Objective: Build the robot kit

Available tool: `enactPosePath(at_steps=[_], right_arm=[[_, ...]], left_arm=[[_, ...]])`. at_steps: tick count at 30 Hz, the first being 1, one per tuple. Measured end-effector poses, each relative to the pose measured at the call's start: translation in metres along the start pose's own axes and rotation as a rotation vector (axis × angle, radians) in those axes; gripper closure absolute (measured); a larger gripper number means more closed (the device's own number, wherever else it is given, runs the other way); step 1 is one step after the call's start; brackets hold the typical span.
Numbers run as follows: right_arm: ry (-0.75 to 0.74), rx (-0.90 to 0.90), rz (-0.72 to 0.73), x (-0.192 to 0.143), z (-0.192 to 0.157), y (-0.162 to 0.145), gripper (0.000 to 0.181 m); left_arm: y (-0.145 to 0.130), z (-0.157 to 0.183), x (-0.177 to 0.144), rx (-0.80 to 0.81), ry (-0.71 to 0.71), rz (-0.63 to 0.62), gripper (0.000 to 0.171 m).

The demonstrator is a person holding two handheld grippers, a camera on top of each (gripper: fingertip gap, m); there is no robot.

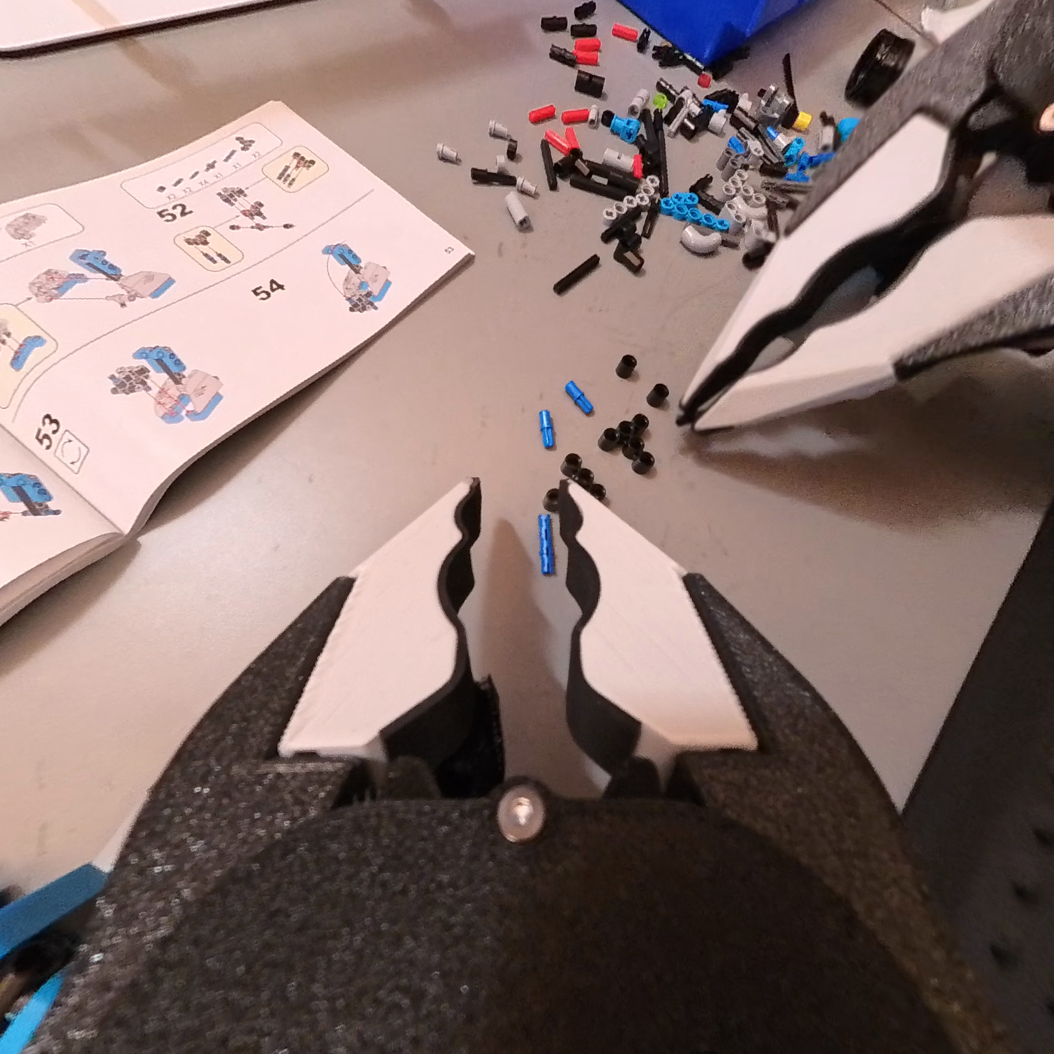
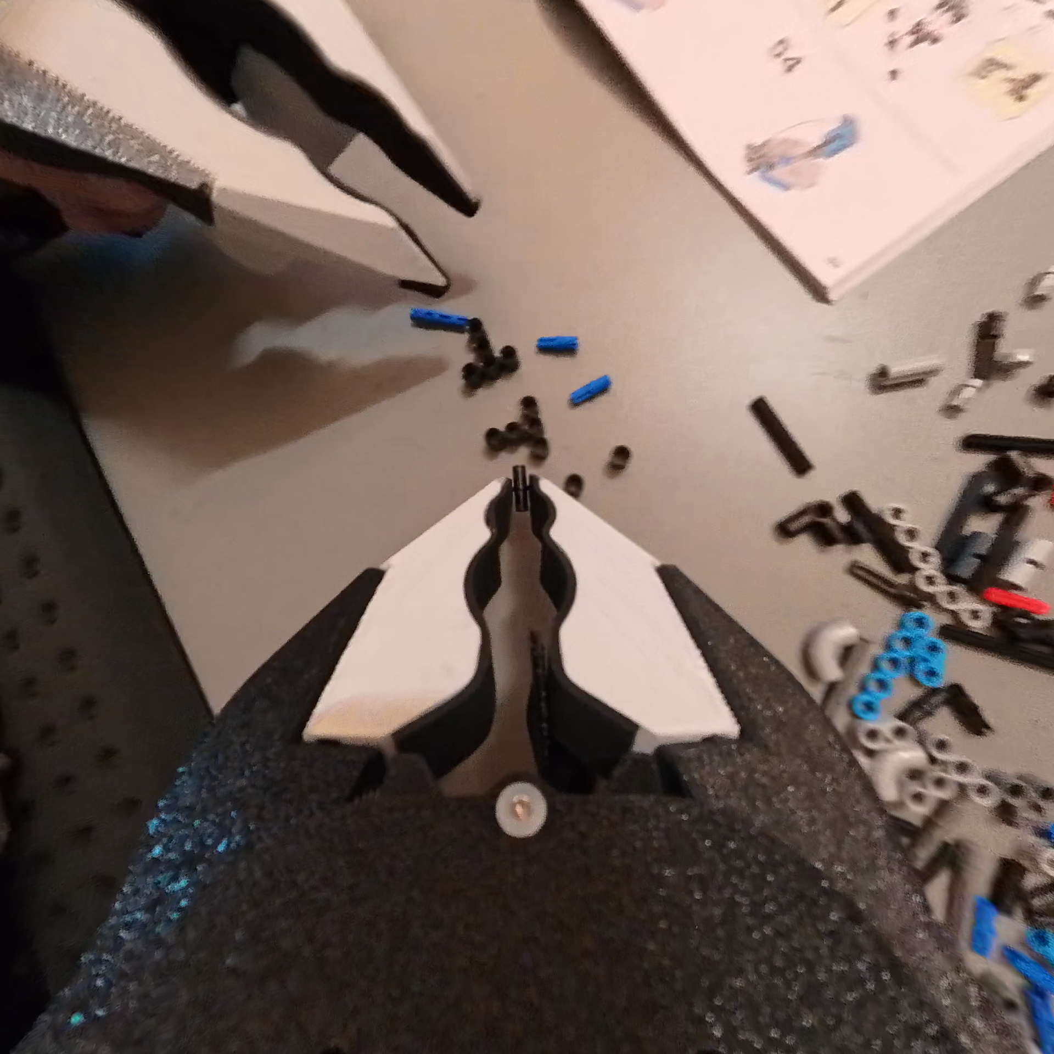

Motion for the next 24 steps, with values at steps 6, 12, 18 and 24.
enactPosePath(at_steps=[6,12,18,24], right_arm=[[-0.032,-0.009,-0.026,0.015,-0.003,-0.009,0.176],[-0.155,0.097,0.096,-0.016,0.046,0.008,0.167],[-0.454,0.404,0.174,-0.059,0.165,-0.008,0.160],[-0.434,0.411,0.177,-0.049,0.172,-0.001,0.161]], left_arm=[[0.000,0.001,0.000,0.004,0.000,0.000,0.144],[0.000,0.001,0.000,0.004,-0.001,-0.002,0.145],[0.000,0.001,0.000,0.003,0.001,-0.002,0.144],[-0.002,-0.001,0.002,0.000,0.000,-0.010,0.145]])
Point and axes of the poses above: each gripper's, where its closed fingertips meet, x out along the fingers, y out of its top, z = x × y across the jaws, the point moved 1 cm from there along -x, back along the fingers, and after that the axes turned 8 degrees about x, right-handed, at the moved point
